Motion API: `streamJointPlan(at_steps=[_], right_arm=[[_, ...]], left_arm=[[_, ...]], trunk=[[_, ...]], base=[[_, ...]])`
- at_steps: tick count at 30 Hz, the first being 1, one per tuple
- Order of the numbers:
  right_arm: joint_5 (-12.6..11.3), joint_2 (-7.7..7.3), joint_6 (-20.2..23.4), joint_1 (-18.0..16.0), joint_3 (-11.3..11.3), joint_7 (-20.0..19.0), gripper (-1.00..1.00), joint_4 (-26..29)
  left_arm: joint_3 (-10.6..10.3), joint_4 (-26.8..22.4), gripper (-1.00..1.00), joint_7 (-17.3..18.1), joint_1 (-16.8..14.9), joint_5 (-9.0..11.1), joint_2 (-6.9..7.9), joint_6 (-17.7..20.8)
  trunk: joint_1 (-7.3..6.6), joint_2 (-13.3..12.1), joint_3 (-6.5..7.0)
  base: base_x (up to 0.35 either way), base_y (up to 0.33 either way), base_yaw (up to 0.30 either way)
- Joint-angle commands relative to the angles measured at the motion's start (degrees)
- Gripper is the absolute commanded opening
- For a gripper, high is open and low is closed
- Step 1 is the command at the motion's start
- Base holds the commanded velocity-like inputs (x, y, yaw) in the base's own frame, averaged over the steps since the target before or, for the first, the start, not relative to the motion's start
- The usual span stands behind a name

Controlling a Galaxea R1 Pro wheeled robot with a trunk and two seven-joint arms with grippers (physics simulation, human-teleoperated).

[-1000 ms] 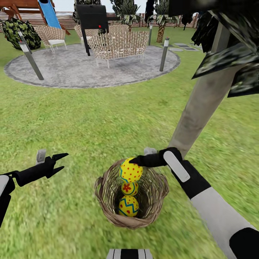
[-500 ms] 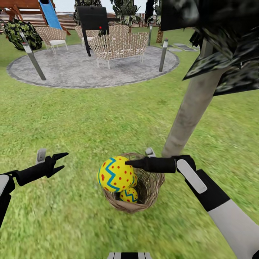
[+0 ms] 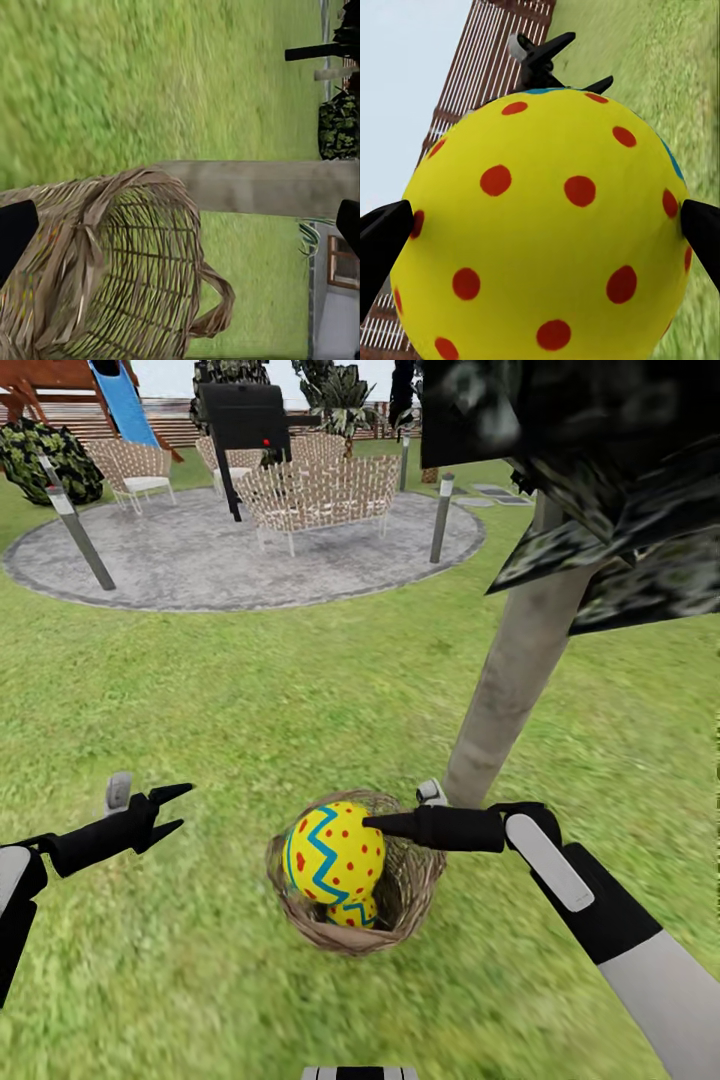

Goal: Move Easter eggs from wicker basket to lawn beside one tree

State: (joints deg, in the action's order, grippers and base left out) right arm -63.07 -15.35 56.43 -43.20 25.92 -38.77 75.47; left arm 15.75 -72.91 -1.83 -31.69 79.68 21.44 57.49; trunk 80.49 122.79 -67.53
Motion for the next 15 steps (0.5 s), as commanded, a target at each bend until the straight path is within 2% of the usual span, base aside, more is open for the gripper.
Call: streamJointPlan(at_steps=[1,5,10,12,15], right_arm=[[0.2,-0.03,0.1,0.0,-0.1,-0.3,-1.0,0.0],[0.2,0.04,-0.1,0.0,-0.2,-0.2,-1.0,-0.3],[0.2,-0.03,-0.5,0.0,-0.3,-0.2,-1.0,-1.6],[0.2,-0.16,-0.6,0.0,-1.5,-0.2,-1.0,-1.8],[0.3,-1.54,-1.2,0.0,-2.7,0.4,-1.0,-1.8]], left_arm=[[0.1,0.0,1.0,-0.2,0.0,0.2,-0.15,0.3],[0.1,-0.1,1.0,-0.2,0.0,0.2,-0.52,0.3],[0.1,-0.2,1.0,-0.2,0.0,0.2,-0.52,0.3],[0.0,-0.2,1.0,-0.2,0.0,0.2,-0.52,0.3],[0.0,-0.2,1.0,-0.2,0.0,0.2,-0.52,0.3]], trunk=[[-0.01,0.0,-0.01],[-0.01,0.0,0.02],[-0.01,0.0,0.02],[-0.01,0.0,0.02],[-0.01,0.0,0.13]], base=[[0.0,0.0,-0.089],[-0.044,0.0,-0.019],[-0.313,0.0,0.0],[-0.338,-0.02,0.0],[-0.185,-0.136,-0.096]])
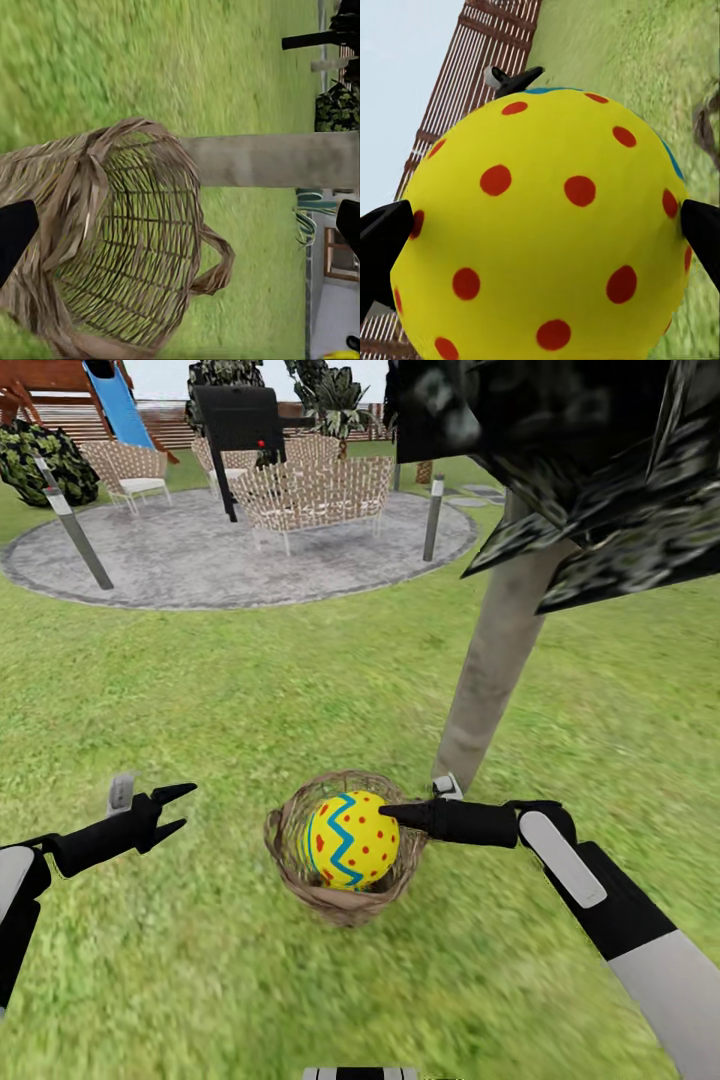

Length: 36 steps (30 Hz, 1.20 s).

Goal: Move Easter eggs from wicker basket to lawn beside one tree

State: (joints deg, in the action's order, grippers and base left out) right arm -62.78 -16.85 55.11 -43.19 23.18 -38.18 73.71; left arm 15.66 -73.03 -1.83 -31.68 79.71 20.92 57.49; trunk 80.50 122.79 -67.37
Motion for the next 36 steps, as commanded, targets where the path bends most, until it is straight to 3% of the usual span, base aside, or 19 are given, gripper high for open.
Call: streamJointPlan(at_steps=[1,3,6,7,9,12,13,16,18,20,23,26,28,29,31,33,34,36], right_arm=[[0.3,-0.79,-1.2,-0.1,0.0,-0.2,-1.0,0.0],[0.7,-2.49,-4.9,0.0,0.1,0.2,-1.0,0.0],[3.1,-2.87,-5.7,0.5,0.0,6.0,-1.0,0.5],[3.6,-3.27,-5.7,0.5,-0.1,6.3,-1.0,0.3],[4.4,-6.87,-5.8,0.5,-0.1,5.5,-1.0,0.4],[5.0,-10.01,-5.8,0.6,-0.1,4.0,-1.0,0.2],[5.6,-11.79,-5.8,0.6,-0.1,3.8,-1.0,0.4],[7.3,-14.55,-5.8,0.6,0.0,3.6,-1.0,0.6],[8.0,-17.43,-5.8,0.6,0.0,3.5,-1.0,0.6],[10.8,-18.18,-5.8,0.6,0.0,3.5,-1.0,0.6],[19.5,-18.32,-9.1,0.7,0.1,3.5,-1.0,0.1],[23.0,-18.25,-12.9,1.0,0.1,3.9,-1.0,-0.1],[27.5,-18.07,-17.6,1.7,0.1,4.4,-1.0,-1.5],[30.9,-17.9,-21.4,2.0,0.2,4.6,-1.0,-3.3],[34.6,-17.25,-27.2,2.2,0.3,5.7,-1.0,-7.5],[35.8,-13.17,-35.4,2.4,0.3,12.9,-1.0,-13.3],[36.2,-11.85,-38.1,2.5,0.4,15.9,-1.0,-15.3],[40.9,-7.8,-45.0,2.5,0.9,21.4,-1.0,-21.6]], left_arm=[[0.1,0.0,1.0,-0.1,0.0,0.2,-0.01,0.3],[0.1,0.0,1.0,-0.1,0.0,0.2,-0.01,0.3],[0.1,0.5,1.0,-0.1,0.0,0.2,0.0,0.3],[0.2,0.6,1.0,-0.1,0.0,0.2,0.0,0.3],[0.2,0.7,1.0,-0.1,0.0,0.2,0.0,0.3],[0.2,0.8,1.0,-0.1,0.0,0.2,0.0,0.2],[0.2,0.8,1.0,-0.1,0.0,0.2,0.0,0.2],[0.2,0.8,1.0,-0.2,0.0,0.2,0.0,0.2],[0.2,0.8,1.0,-0.2,0.0,0.1,0.0,0.2],[0.2,0.8,1.0,-0.2,0.0,0.1,0.0,0.2],[0.2,0.8,1.0,-0.2,0.0,0.1,-0.06,0.1],[0.1,0.8,1.0,-0.2,0.0,0.1,-0.09,0.1],[0.1,0.8,1.0,-0.2,0.0,0.1,-0.09,0.1],[0.1,0.8,1.0,-0.2,0.0,0.1,-0.09,0.1],[0.1,0.8,1.0,-0.2,0.0,0.0,-0.1,0.0],[0.1,0.8,1.0,-0.2,0.0,0.0,-0.13,0.0],[0.1,0.9,1.0,-0.2,0.0,0.0,-0.14,0.0],[0.1,0.9,1.0,-0.2,0.0,0.0,-0.16,0.0]], trunk=[[-0.01,0.0,0.03],[-0.01,0.0,0.16],[-0.01,0.0,0.25],[-0.01,0.0,0.26],[-0.01,0.0,0.26],[-0.01,0.0,0.26],[-0.01,0.0,0.26],[-0.01,0.0,0.26],[-0.01,0.0,0.26],[-0.01,0.0,0.26],[-0.01,0.0,0.26],[-0.01,0.0,0.26],[-0.01,0.0,0.26],[-0.01,0.0,0.26],[-0.01,0.0,0.26],[-0.01,0.0,0.26],[-0.01,0.0,0.26],[-0.01,0.0,0.26]], base=[[-0.028,-0.166,-0.188],[-0.008,-0.167,-0.203],[0.0,-0.033,-0.095],[0.0,-0.004,-0.012],[0.0,-0.001,-0.003],[0.0,0.0,0.0],[0.0,0.0,0.0],[0.0,0.0,0.0],[0.0,0.0,0.0],[0.0,0.0,0.0],[0.0,0.0,0.0],[0.0,0.0,0.0],[0.0,0.0,0.0],[0.0,0.0,0.0],[0.0,0.0,0.0],[0.0,0.0,0.0],[0.0,0.0,0.0],[0.0,0.0,0.0]])
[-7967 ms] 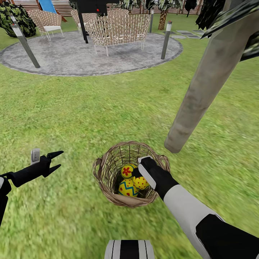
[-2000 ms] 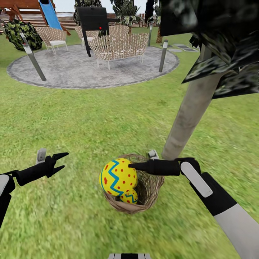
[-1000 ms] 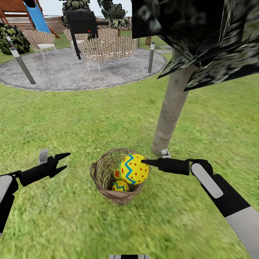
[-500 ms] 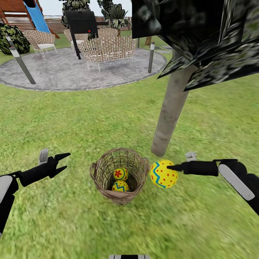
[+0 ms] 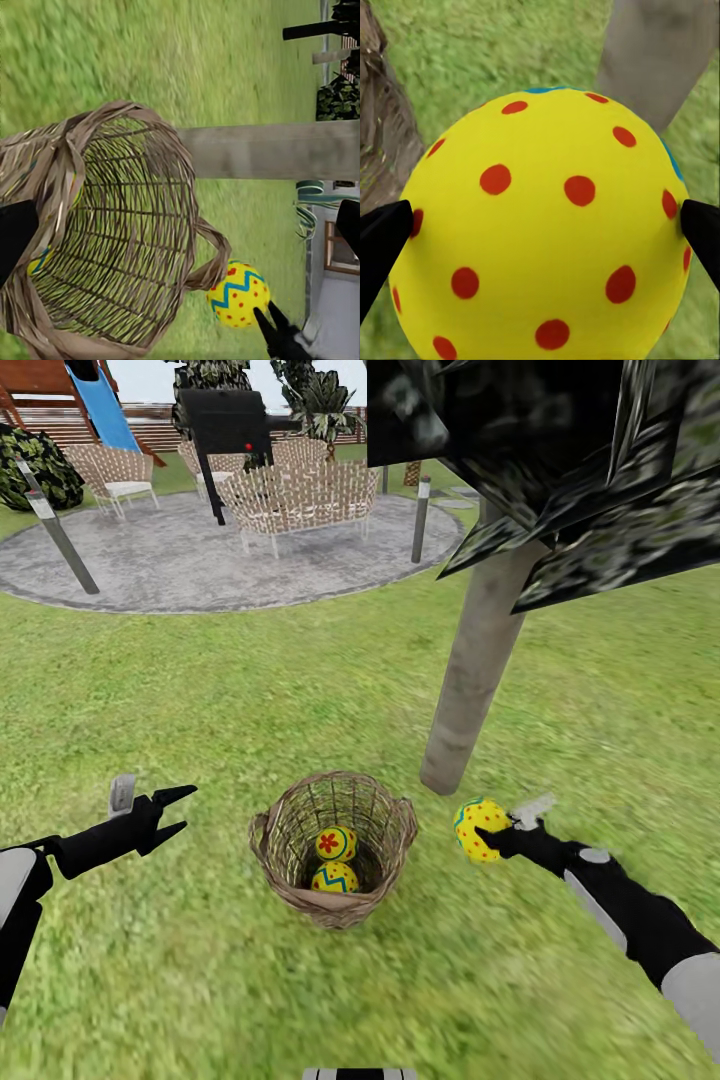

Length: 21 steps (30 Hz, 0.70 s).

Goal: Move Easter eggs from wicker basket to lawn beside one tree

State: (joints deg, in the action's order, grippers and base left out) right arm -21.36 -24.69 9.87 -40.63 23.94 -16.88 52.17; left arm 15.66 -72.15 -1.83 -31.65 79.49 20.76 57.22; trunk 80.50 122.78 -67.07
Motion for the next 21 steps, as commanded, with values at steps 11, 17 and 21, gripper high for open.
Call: streamJointPlan(at_steps=[11,17,21], right_arm=[[16.9,9.61,-6.7,-0.1,0.1,11.8,-1.0,-11.8],[16.7,12.82,-7.8,-0.1,0.2,11.8,-1.0,-17.4],[16.8,13.8,-10.4,-0.2,0.2,11.8,-1.0,-20.6]], left_arm=[[-1.9,-0.2,1.0,-0.2,0.0,0.2,-1.47,0.2],[-4.3,-0.1,1.0,-0.4,0.0,0.0,-2.63,0.1],[-4.2,-0.9,1.0,-0.2,-0.1,0.1,-2.67,0.0]], trunk=[[1.52,2.8,-1.29],[2.84,5.2,-2.37],[3.72,6.8,-3.09]], base=[[0.0,0.0,0.0],[0.0,0.0,0.0],[0.0,0.0,0.0]])
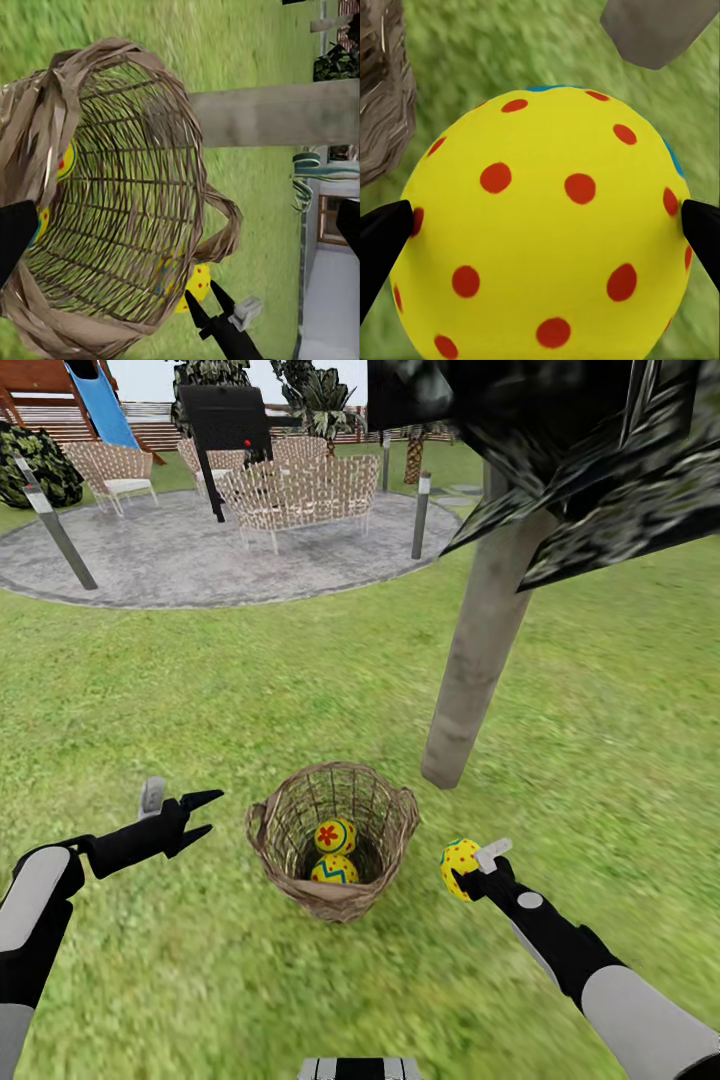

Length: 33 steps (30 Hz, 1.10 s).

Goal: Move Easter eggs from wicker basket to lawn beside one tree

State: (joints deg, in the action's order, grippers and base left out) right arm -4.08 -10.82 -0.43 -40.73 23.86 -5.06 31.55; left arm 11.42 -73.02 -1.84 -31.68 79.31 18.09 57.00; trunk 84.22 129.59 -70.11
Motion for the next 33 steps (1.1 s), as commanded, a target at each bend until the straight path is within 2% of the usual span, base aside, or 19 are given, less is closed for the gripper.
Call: streamJointPlan(at_steps=[1,6,8,12,14,16,18,20,21,23,25,26,33], right_arm=[[-0.4,-0.07,-0.1,0.0,0.3,0.0,-1.0,0.0],[-0.3,-0.08,-0.3,-0.1,0.3,0.2,-1.0,-0.1],[-0.4,-0.04,-0.3,-0.2,0.3,0.8,-1.0,-0.2],[-0.3,0.01,-0.4,-0.2,0.1,1.0,-1.0,0.2],[-0.4,0.07,-2.8,-0.2,0.0,1.1,-1.0,0.1],[-0.7,1.1,-5.7,-0.2,0.1,4.3,-1.0,-0.2],[-0.5,2.53,-6.8,-0.2,0.3,10.7,-1.0,-0.5],[-0.4,3.71,-7.1,-0.3,0.3,13.4,-1.0,-0.6],[-0.5,4.41,-7.2,-0.5,0.4,13.9,-1.0,-1.4],[-0.5,4.57,-8.2,-1.3,0.3,14.1,-1.0,-6.0],[-0.4,4.91,-12.9,-3.0,0.3,14.3,-1.0,-11.8],[-0.4,5.24,-14.1,-3.2,0.3,14.3,-1.0,-12.8],[-0.3,5.15,-15.0,-3.6,0.3,14.4,-1.0,-13.3]], left_arm=[[0.1,0.0,1.0,-0.2,0.0,0.2,0.05,0.2],[0.0,-0.5,1.0,-0.2,0.0,0.1,-0.19,0.1],[0.1,-3.3,1.0,-0.2,0.0,0.2,-0.1,0.1],[0.0,-4.2,1.0,0.0,0.0,0.2,-0.45,0.1],[-0.4,-4.3,1.0,0.2,0.0,0.2,-1.11,0.1],[-0.6,-4.3,1.0,1.2,0.0,0.2,-1.22,0.1],[-0.7,-4.3,1.0,3.6,0.0,0.2,-0.92,0.1],[-0.7,-4.3,1.0,5.8,0.0,0.2,0.21,0.1],[-0.7,-4.3,1.0,6.4,0.0,0.2,0.61,0.2],[-0.7,-4.3,1.0,6.6,0.0,0.2,0.77,0.2],[-0.7,-4.3,1.0,6.7,0.0,0.2,0.8,0.2],[-0.7,-4.3,1.0,6.7,0.0,0.2,0.81,0.2],[-0.7,-4.3,1.0,6.7,0.0,0.2,0.84,0.2]], trunk=[[0.22,0.4,-0.22],[1.31,2.4,-1.12],[1.75,3.2,-1.48],[2.63,4.8,-2.2],[3.07,5.6,-2.56],[3.51,6.4,-2.92],[3.95,7.3,-3.28],[4.39,8.1,-3.63],[4.61,8.5,-3.81],[5.05,9.3,-4.17],[5.49,10.1,-4.53],[5.71,10.5,-4.71],[7.24,13.3,-5.97]], base=[[0.0,0.0,0.0],[0.0,0.0,0.0],[0.0,0.0,0.0],[0.0,0.0,0.0],[0.0,0.0,0.0],[0.0,0.0,0.0],[0.0,0.0,0.0],[0.0,0.0,0.0],[0.0,0.0,0.0],[0.0,0.0,0.0],[0.0,0.0,0.0],[0.0,0.0,0.0],[0.0,0.0,0.0]])
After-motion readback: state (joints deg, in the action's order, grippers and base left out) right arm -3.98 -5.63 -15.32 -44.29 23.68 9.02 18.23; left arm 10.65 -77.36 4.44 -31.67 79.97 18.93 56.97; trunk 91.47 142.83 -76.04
